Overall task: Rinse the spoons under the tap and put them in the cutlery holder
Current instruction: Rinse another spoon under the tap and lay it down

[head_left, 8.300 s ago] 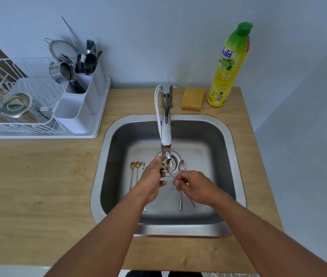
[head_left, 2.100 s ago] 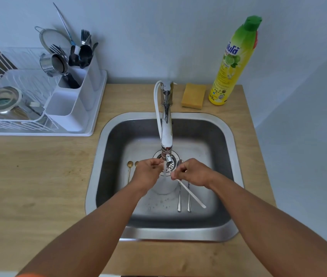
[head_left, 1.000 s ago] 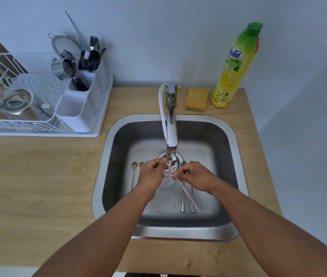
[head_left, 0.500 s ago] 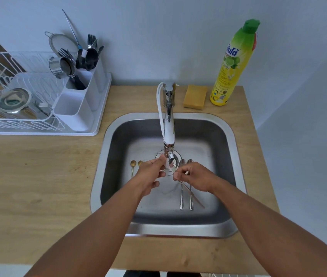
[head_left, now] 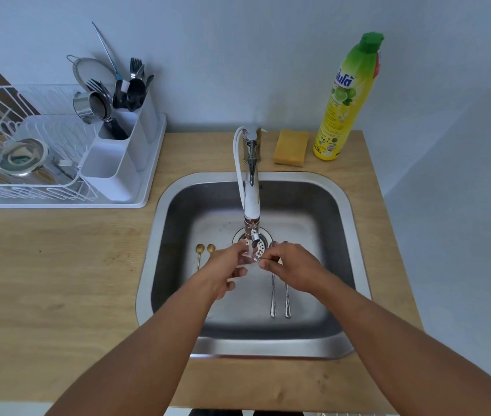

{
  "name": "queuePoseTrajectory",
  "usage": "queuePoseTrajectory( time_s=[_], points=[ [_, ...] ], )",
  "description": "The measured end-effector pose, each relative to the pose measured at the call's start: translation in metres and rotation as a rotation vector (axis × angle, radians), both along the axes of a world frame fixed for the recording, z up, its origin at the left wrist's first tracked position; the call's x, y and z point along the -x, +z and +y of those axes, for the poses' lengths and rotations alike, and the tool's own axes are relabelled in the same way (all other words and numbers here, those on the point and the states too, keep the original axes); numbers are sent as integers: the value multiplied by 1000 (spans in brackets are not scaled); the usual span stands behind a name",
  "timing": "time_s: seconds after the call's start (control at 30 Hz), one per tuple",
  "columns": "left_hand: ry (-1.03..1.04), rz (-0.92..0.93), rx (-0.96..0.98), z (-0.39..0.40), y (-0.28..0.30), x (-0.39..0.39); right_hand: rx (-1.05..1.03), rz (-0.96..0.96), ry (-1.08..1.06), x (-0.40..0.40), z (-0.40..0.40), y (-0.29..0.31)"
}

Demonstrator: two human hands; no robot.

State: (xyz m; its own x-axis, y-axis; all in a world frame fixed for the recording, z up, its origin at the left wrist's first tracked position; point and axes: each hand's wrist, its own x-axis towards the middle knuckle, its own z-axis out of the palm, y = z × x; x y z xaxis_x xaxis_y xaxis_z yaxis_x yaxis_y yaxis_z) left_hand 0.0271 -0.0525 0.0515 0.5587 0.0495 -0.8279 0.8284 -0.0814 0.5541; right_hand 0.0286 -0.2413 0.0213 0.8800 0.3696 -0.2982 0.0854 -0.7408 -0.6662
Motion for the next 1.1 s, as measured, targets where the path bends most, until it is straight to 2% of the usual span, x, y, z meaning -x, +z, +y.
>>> queuePoseTrajectory(
  time_s=[0.17,0.33,0.47,0.67,0.9,0.97,1.1],
  points=[
    [90,140,325,7,-8,11,-147,91,-79,8,-1,-8],
    [147,69,432,9,-15,20,-259,137,-103,12,0,-6],
    [142,-40,343,9,-12,18,-267,140,-112,11,1,-5],
    [111,-281,14,1,-5,10,-294,149,-136,13,3,-5],
    [-102,-534,-82,2,1,8,-293,164,-155,19,3,-6],
    [-62,-528,-108,1,2,6,-296,133,-164,21,4,-7],
    [43,-362,-127,2,1,3,-331,125,-220,23,5,-5]
  ],
)
